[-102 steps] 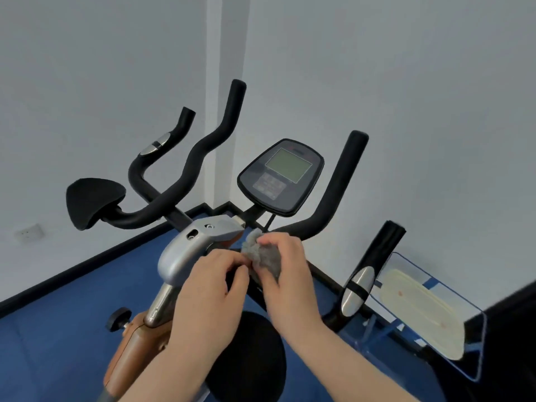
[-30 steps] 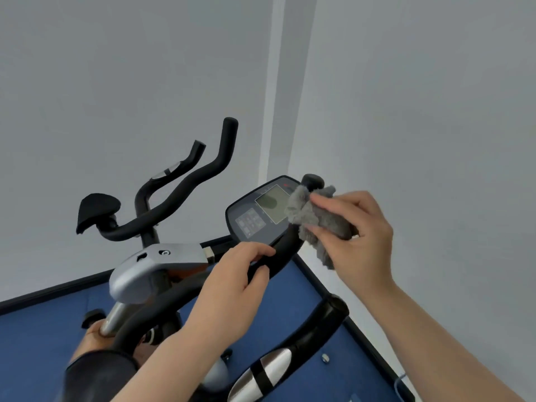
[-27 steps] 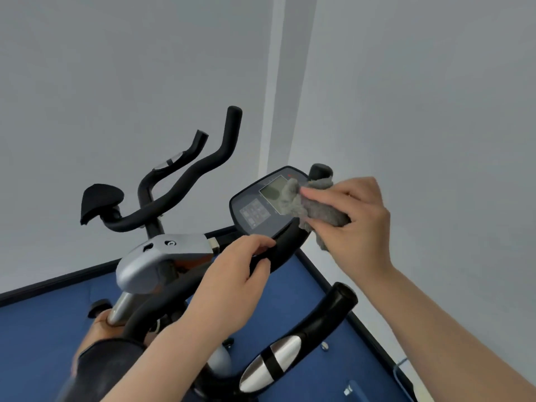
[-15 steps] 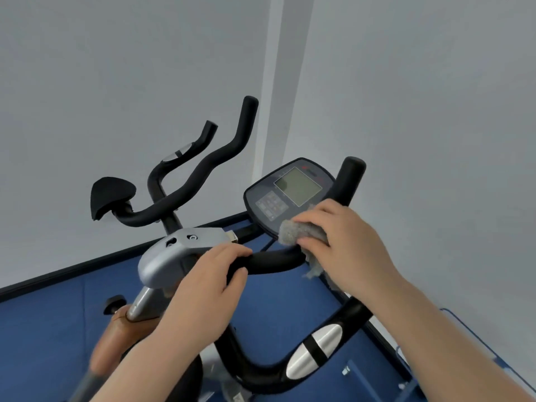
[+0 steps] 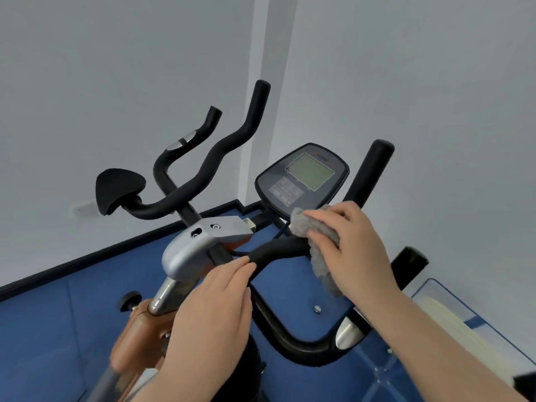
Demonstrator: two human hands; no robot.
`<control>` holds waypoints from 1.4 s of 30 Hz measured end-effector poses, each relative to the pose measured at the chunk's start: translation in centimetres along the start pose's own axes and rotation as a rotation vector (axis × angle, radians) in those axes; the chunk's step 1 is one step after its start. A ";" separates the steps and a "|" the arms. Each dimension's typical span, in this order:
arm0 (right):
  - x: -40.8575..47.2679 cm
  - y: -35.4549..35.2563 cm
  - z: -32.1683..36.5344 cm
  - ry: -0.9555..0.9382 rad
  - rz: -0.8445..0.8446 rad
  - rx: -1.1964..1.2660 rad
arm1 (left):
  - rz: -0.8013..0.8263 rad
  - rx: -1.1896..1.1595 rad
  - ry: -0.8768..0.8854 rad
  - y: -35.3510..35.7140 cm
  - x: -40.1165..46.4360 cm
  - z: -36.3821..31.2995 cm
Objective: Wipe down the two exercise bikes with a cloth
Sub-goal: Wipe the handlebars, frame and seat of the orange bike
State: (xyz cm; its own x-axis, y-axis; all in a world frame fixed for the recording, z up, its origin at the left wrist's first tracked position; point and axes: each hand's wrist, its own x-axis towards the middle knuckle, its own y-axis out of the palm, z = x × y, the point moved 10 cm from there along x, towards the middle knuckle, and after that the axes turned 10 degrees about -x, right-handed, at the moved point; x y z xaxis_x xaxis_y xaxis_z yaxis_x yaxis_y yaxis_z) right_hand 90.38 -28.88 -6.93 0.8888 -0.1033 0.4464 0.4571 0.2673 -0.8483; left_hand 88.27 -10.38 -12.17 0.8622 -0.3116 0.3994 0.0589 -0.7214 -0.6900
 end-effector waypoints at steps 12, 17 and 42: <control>-5.1 5.7 6.2 -0.084 0.284 0.296 | -0.104 -0.156 0.059 -1.3 -2.5 2.8; -8.6 5.9 5.9 -0.321 0.614 -0.008 | -0.140 -0.197 0.051 -1.3 -3.0 3.5; -12.8 -1.1 1.8 -0.495 0.074 -0.156 | -0.214 -0.241 -0.061 0.1 -2.8 -1.3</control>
State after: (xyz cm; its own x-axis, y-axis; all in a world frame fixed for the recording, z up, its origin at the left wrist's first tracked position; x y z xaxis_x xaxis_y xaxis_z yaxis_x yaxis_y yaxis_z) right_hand 78.46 -26.11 -11.18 0.8146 0.3861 0.4329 0.4265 0.1069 -0.8981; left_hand 85.26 -10.36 -12.57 0.8719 -0.1053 0.4782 0.1272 -0.8944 -0.4289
